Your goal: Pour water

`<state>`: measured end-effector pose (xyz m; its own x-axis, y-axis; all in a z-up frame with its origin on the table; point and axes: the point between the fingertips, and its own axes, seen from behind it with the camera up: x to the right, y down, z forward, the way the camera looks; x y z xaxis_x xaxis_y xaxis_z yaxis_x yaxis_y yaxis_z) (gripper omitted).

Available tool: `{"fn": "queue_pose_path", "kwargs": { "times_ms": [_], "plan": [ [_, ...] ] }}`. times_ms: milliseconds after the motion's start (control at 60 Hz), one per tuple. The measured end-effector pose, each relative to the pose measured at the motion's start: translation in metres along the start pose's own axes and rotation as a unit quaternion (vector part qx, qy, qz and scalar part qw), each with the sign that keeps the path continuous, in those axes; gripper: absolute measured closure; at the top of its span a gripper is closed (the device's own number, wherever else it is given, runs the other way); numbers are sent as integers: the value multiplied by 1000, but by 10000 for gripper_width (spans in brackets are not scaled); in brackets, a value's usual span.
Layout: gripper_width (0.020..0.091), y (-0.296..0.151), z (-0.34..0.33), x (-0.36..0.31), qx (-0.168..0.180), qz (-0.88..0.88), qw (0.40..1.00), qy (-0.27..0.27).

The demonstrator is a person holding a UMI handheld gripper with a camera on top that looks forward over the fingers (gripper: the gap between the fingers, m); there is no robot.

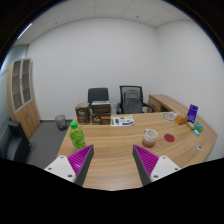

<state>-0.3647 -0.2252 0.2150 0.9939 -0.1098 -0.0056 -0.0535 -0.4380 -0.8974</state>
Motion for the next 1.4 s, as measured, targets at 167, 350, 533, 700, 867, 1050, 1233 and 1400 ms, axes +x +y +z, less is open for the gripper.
{"fn": "queue_pose_path", "kwargs": {
  "times_ms": [167,350,533,700,867,1050,1233,1400],
  "plan": [
    [292,55,40,-82,-7,1,999,-43],
    [293,66,108,-132,13,16,998,-58],
    [297,65,176,-155,35,13,998,-59],
    [301,52,209,-163,75,-20,996,-48],
    [558,40,223,-166,110,-27,993,-43],
    [712,37,224,-167,132,-18,990,-45],
    [714,37,226,-167,136,-13,989,-47],
    [714,36,227,-157,106,35,992,-64]
  ]
}}
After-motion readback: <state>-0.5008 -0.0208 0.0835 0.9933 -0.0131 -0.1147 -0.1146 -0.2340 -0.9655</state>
